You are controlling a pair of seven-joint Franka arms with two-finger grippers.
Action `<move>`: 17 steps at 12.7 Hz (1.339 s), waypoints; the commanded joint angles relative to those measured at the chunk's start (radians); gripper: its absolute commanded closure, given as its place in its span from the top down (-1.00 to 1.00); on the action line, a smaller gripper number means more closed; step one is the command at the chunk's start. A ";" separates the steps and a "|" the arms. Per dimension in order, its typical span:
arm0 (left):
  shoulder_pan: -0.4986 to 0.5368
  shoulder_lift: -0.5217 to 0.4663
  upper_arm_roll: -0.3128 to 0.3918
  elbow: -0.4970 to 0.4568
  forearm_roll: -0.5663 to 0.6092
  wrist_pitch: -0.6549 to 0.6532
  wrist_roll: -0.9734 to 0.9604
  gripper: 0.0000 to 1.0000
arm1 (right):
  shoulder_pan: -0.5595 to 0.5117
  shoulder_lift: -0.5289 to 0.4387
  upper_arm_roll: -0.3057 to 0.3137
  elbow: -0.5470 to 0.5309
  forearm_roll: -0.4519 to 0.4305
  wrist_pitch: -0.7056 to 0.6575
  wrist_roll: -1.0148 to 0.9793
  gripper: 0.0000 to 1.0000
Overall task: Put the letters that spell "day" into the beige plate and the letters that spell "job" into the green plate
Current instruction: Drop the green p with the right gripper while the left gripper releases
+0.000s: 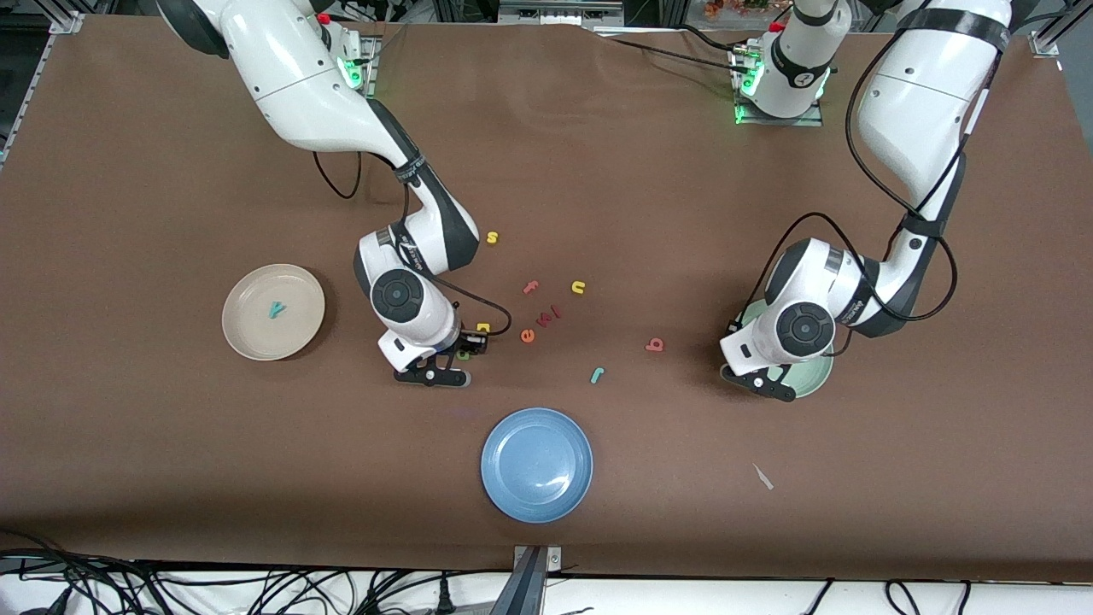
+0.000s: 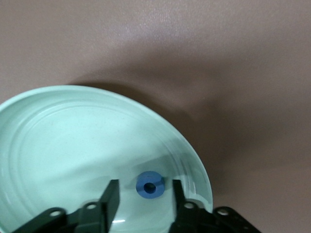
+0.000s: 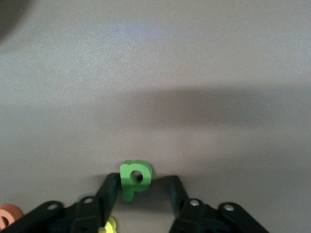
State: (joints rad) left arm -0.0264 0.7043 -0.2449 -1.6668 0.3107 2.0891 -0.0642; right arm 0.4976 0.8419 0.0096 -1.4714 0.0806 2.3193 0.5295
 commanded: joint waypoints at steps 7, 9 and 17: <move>-0.006 -0.069 -0.059 0.035 -0.076 -0.015 -0.028 1.00 | -0.013 0.019 0.003 0.093 -0.001 -0.114 0.021 -0.89; -0.013 -0.069 -0.082 0.036 -0.085 -0.015 -0.087 1.00 | -0.046 0.008 -0.002 0.161 -0.002 -0.262 0.009 -0.90; -0.086 -0.048 -0.100 0.038 -0.128 0.002 -0.595 1.00 | -0.073 -0.252 -0.146 -0.171 -0.019 -0.276 -0.188 -0.95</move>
State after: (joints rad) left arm -0.1054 0.6520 -0.3480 -1.6345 0.2091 2.0884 -0.5849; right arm 0.4227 0.7160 -0.0913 -1.4523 0.0709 1.9768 0.4424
